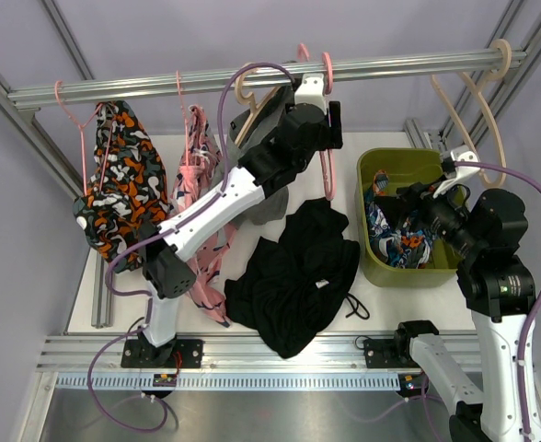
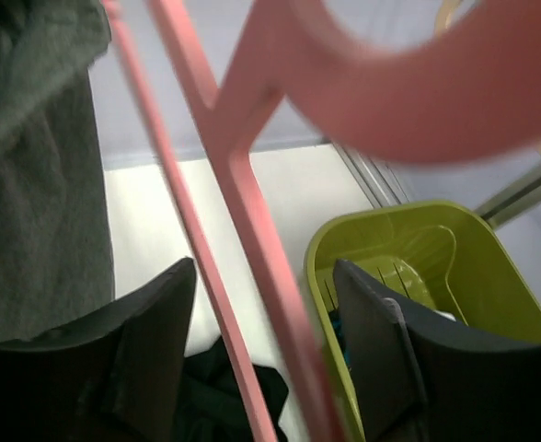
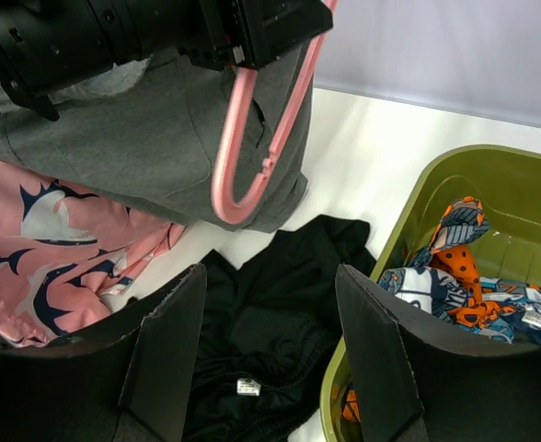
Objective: Remove the shorts from the hanger
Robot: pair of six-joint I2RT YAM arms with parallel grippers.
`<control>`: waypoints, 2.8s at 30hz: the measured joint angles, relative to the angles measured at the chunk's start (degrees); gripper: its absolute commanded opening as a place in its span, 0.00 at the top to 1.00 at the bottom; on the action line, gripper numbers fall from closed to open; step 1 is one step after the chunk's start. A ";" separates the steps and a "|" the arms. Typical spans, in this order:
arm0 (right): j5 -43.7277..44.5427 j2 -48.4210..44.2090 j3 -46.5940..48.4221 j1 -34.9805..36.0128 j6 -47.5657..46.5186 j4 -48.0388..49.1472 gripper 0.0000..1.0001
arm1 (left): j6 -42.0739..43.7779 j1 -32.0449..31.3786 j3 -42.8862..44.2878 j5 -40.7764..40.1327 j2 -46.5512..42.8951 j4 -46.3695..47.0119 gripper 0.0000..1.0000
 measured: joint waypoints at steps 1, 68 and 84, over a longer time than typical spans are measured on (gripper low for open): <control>-0.20 0.17 0.02 0.00 0.00 0.00 0.34 | -0.28 0.02 -1.49 0.57 -0.87 0.26 0.27; 48.11 48.65 34.84 30.40 -8.48 5.11 0.68 | -8.20 -3.69 -61.94 6.78 -78.36 -15.85 0.01; 41.92 46.18 32.81 22.14 -3.98 3.69 1.00 | -9.75 -3.69 -62.10 7.02 -77.92 -15.82 0.01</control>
